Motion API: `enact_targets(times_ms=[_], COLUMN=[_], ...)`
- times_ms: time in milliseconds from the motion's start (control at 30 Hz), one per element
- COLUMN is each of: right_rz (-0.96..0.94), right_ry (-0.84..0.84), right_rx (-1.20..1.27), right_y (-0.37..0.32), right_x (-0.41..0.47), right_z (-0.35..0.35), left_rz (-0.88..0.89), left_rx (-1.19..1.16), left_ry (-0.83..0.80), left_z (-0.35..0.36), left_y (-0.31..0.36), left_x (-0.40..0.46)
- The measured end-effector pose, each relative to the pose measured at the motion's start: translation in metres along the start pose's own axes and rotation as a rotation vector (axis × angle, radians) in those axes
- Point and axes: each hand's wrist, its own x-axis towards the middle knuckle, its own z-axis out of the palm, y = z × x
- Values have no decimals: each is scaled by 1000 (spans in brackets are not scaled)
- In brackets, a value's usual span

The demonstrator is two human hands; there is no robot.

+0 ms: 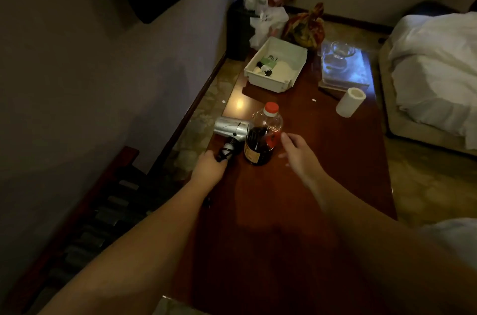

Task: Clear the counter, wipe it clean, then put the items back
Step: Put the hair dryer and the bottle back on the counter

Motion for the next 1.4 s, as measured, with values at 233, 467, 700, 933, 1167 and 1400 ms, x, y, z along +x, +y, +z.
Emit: enact_targets(times_ms=[233,467,700,933,1167,1400], right_rz=[74,80,144,134,105,33], right_ry=[-111,-197,-254,-283,-316,-384], right_rx=[54,9,293,355,284,142], right_y=[0,3,39,64,80,109], right_x=[34,35,7,-37,-90,-166], right_z=[7,0,-8,-21,-38,-53], left_rz=[-8,-189,-326,-377,-488,-379], left_rx=[81,-197,-470,-662,-816,-908], left_ry=[-38,-141,-325,-347,-362,-214], left_z=[23,23,21,20,30,43], left_y=[9,8,-5,-15,-49,-86], left_x=[48,59,30,-47,-134,-245])
